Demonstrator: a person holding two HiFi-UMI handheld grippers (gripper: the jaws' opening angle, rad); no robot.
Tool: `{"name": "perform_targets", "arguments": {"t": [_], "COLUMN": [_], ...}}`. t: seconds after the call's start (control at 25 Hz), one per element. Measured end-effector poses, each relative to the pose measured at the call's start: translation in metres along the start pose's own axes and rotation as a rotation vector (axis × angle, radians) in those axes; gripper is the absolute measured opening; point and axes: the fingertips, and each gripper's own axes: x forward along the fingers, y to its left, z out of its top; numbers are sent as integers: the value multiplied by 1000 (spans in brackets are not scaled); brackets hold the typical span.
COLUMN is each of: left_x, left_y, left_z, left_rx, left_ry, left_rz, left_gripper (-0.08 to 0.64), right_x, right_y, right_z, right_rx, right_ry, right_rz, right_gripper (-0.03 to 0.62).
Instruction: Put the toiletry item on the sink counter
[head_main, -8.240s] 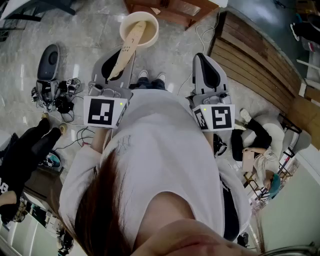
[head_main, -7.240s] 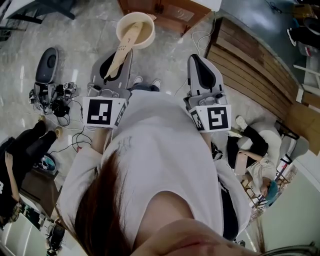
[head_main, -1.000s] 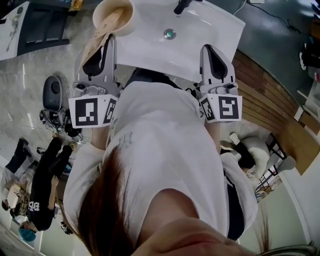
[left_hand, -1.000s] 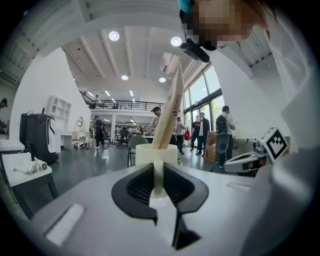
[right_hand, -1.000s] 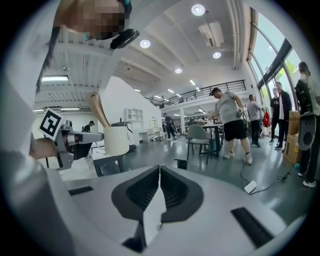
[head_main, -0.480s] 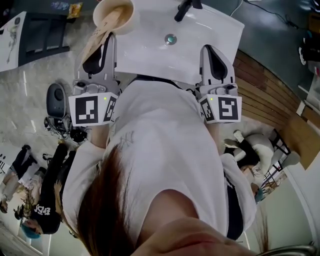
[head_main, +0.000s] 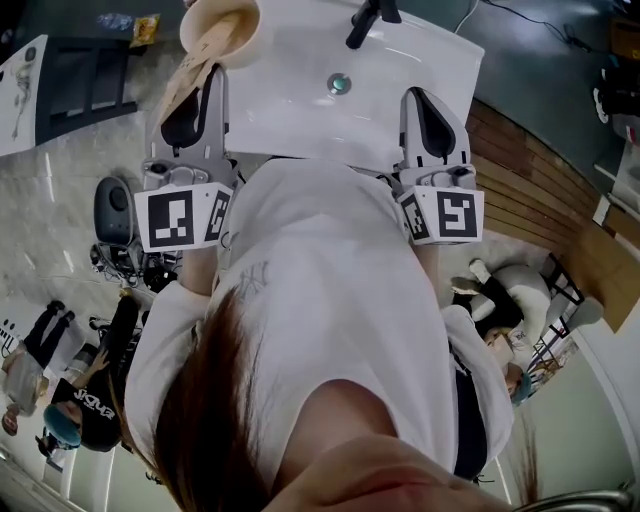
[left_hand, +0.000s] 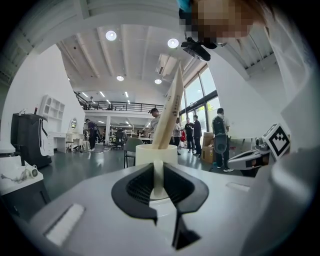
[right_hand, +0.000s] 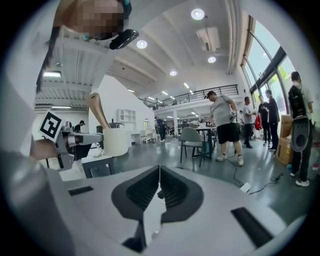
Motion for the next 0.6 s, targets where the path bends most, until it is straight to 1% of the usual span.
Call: {"name": "perform_targets", "arguments": {"t": [0.28, 0.6], "left_x": [4, 5], "left_y": [6, 23], "left_z": [2, -2], "left_rx": [0, 21], "left_ry": [-8, -15], "left_rz": [1, 23], "left_gripper": [48, 48], "right_x": [5, 9], "right_y": [0, 11], "right_z": [3, 0], "right_rx": [-5, -6], "right_ry": [-1, 5], "right_rz": [-2, 8], "right_gripper": [11, 11]}}
